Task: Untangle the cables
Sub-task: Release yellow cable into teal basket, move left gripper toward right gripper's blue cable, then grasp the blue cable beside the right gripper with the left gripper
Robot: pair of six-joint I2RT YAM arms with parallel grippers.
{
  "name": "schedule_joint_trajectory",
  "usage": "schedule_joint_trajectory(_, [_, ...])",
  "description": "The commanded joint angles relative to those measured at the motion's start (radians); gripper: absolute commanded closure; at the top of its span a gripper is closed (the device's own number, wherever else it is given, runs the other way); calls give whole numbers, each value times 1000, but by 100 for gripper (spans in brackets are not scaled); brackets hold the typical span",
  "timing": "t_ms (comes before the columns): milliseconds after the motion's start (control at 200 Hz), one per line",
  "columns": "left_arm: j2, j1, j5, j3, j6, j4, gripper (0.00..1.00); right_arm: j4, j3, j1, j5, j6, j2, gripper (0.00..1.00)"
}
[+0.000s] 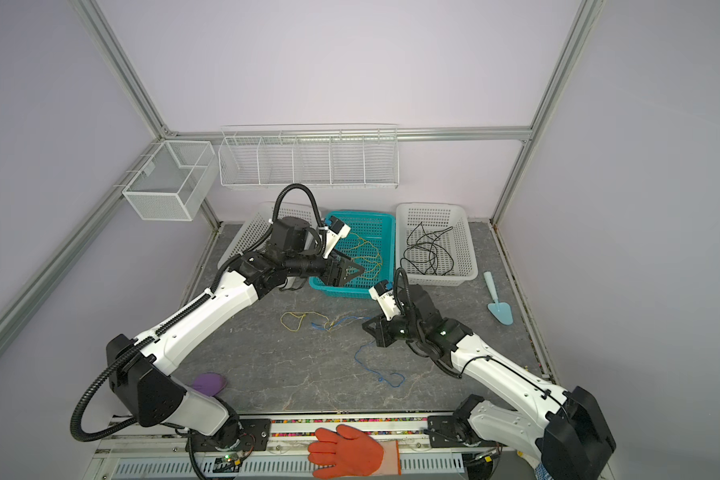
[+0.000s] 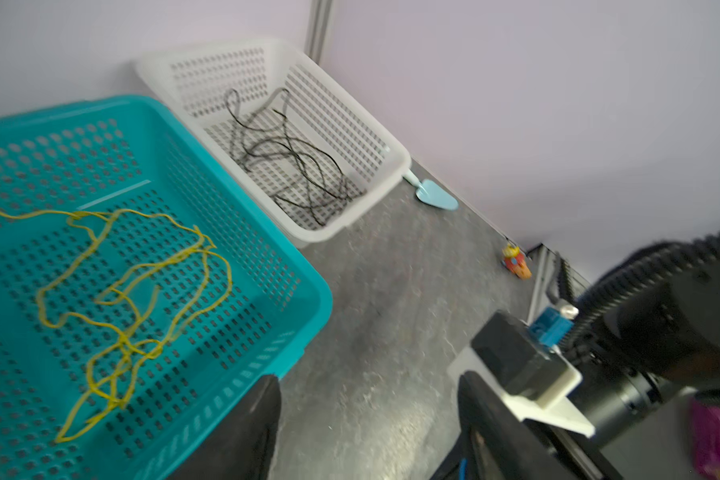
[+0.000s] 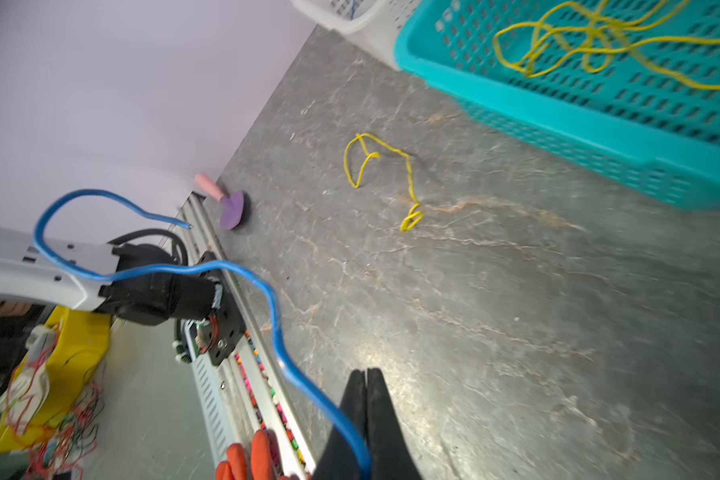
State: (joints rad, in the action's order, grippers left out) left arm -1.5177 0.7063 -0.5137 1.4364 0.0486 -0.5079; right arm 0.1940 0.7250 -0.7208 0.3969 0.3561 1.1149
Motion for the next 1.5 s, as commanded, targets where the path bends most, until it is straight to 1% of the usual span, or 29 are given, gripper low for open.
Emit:
schedule_joint_trajectory(0, [32,41,-52,-34,-114,-142,32,79,48,-45,51,-80,29,94])
schedule_joint_trajectory(105, [86,72,-41,-87,-132,-178,32,100,69,-60,39,-95,34,94])
schedule_joint_trajectory(245, [184,73,-50,-193,-127,-181,36,109,73,-63,35,-102,27,94])
schedule_joint_trajectory(365, [290,73,-44,-297,-101,-147,38,108,65,-66,14,-99,17,94])
schedule_joint_trajectory(480, [402,73,0,-375,-71,-105,37,104,56,-65,-14,-93,6,94])
schedule_joint_trajectory(560, [448,73,-9,-406,-58,-77,36,92,58,-66,5,-89,6,94])
schedule_joint_trajectory(620, [445,73,-27,-406,-57,-82,36,90,67,-71,16,-89,12,94])
schedule_joint_trajectory(790, [364,73,-100,-385,-62,-116,37,118,103,-109,4,-107,25,94])
schedule_joint_trajectory(960, [333,73,-123,-381,-76,-138,40,140,122,-143,-19,-122,19,94])
schedule_joint_trajectory(1110, [324,76,-137,-391,-73,-143,43,152,141,-158,-15,-133,11,94])
schedule_joint_trajectory(1275, [311,84,-143,-396,-78,-158,52,166,148,-172,-21,-141,5,94])
schedule_joint_trajectory(1295, [310,85,-144,-396,-77,-158,53,166,176,-173,-21,-141,3,94])
schedule_joint_trajectory(1390, [307,90,-136,-398,-82,-168,57,164,185,-179,-11,-143,-6,94])
schedule_joint_trajectory(1495, [304,91,-136,-398,-83,-169,65,166,189,-184,-11,-143,-12,94])
